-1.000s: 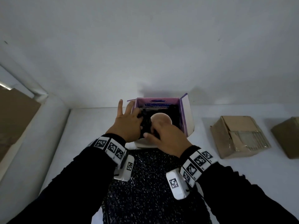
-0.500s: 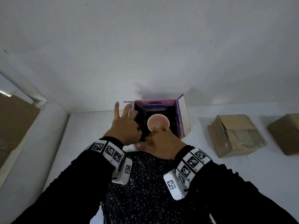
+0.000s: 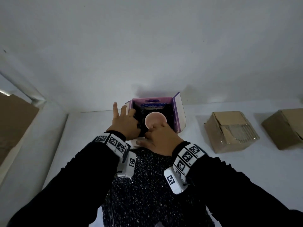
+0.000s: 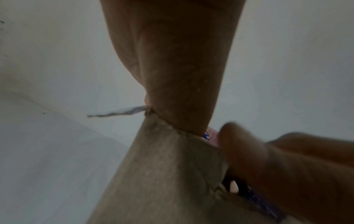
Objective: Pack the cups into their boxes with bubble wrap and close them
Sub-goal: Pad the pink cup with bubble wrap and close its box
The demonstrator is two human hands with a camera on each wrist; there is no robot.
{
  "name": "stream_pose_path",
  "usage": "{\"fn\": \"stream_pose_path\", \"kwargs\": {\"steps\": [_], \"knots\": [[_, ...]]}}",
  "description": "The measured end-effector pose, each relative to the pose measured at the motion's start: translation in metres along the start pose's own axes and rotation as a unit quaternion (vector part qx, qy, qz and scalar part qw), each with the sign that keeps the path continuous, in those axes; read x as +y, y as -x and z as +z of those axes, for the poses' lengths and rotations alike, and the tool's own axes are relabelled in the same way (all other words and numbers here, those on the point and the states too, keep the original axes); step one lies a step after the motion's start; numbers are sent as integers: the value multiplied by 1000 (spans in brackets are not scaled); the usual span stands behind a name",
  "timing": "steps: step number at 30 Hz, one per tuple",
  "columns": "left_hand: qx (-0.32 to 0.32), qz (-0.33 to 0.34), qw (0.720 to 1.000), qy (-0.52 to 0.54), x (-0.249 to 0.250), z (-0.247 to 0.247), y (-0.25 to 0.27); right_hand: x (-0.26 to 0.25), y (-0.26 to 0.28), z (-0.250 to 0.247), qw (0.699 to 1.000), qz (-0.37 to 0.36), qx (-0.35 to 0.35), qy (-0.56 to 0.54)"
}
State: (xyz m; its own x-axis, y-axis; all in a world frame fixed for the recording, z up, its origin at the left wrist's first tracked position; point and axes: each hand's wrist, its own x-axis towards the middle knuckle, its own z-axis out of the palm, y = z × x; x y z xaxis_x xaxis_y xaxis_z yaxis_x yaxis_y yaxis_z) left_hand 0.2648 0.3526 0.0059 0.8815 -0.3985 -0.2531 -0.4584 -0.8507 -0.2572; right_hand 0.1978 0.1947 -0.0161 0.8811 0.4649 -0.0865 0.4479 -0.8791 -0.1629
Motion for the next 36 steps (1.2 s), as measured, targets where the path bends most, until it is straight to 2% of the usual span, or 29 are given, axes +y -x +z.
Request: {"fn": "stream_pose_path", "kwargs": {"steps": [2,5,9,11,13,14,15,16,19,22,23,24,26,28,30,31,32,34,36], "knots": [[40,-4,999,12,1,2,8,3,11,-4,997,0,67,-37],[134,-22,988,75,2,15,28,8,36,-1,983,-31,174,-46],[229,-16,951,206,11,37,61,-4,77,20,967,-54,237,-76],[236,-5,933,271,20,47,80,-12,95,42,980,-22,174,-96],[230,1,931,284,30,59,99,-18,110,64,995,53,11,-88],[223,-1,932,285,35,66,107,-19,115,73,993,79,-65,-65],[213,-9,932,292,40,72,116,-21,120,79,990,87,-102,-39],[200,-19,930,307,45,78,123,-22,124,84,991,83,-99,-23],[173,-62,921,343,53,91,144,-22,131,84,995,73,-30,-52],[138,-90,902,398,60,94,160,-16,137,70,976,80,54,-197],[123,-89,879,452,61,92,164,-15,138,63,960,82,82,-254],[103,-84,841,524,63,87,168,-14,138,56,944,83,113,-299],[53,-87,746,658,68,75,172,-14,135,42,912,93,176,-359],[12,-114,664,739,72,63,174,-15,132,28,878,124,223,-405],[-28,-123,563,817,76,52,174,-17,129,15,854,150,249,-430],[-32,-111,536,836,79,46,176,-18,129,10,847,153,248,-445],[-14,-100,544,833,79,39,176,-19,130,6,841,147,235,-464],[50,-73,612,786,74,27,176,-23,133,-5,815,119,203,-530],[91,-28,669,737,63,15,175,-26,133,-19,737,129,179,-639]]}}
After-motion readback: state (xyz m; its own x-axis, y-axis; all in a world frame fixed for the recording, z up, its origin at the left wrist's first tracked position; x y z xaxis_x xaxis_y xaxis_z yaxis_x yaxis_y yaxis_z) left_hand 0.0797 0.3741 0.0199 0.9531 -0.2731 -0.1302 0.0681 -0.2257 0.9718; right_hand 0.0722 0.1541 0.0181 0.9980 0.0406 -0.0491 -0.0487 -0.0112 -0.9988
